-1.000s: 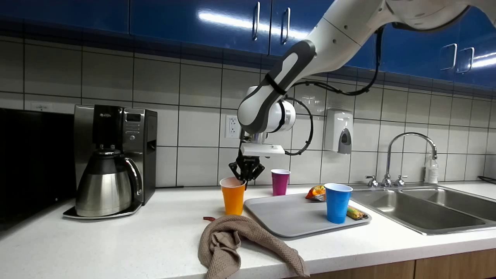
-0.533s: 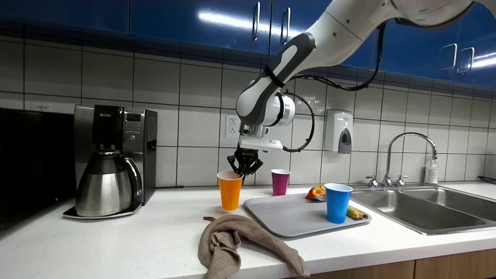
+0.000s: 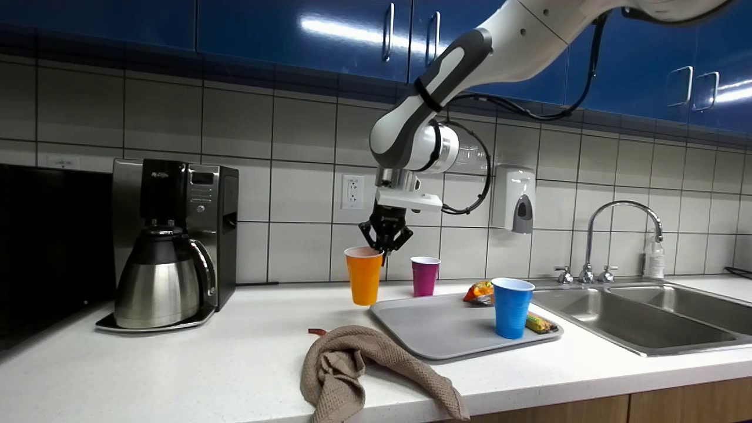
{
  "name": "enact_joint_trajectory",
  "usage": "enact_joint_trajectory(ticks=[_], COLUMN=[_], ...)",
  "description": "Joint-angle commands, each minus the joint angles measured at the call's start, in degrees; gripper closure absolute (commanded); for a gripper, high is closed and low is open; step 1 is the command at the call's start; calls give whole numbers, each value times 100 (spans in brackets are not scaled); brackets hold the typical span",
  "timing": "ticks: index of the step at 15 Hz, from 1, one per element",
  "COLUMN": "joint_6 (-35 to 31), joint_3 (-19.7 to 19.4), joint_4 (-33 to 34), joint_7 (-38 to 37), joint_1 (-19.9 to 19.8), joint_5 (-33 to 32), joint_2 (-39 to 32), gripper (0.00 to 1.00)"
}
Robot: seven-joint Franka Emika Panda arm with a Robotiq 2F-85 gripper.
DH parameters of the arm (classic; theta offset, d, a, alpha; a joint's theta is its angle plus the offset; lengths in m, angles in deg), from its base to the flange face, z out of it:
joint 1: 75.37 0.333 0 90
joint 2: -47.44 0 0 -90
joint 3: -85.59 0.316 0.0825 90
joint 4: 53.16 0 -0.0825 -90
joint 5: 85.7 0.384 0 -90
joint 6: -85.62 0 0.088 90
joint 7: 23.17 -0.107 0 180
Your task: Move the cups onto the tray
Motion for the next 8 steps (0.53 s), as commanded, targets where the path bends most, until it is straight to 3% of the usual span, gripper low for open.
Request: enact_joint_trajectory(ticks=[1,8], joint_6=[254,145], joint_3=[12,-135], joint_4=[-225,-579], joint_7=[166,225], joint_1=[-176,-391], joint_5=[84,45], joint_2=[315,436], gripper=[99,99])
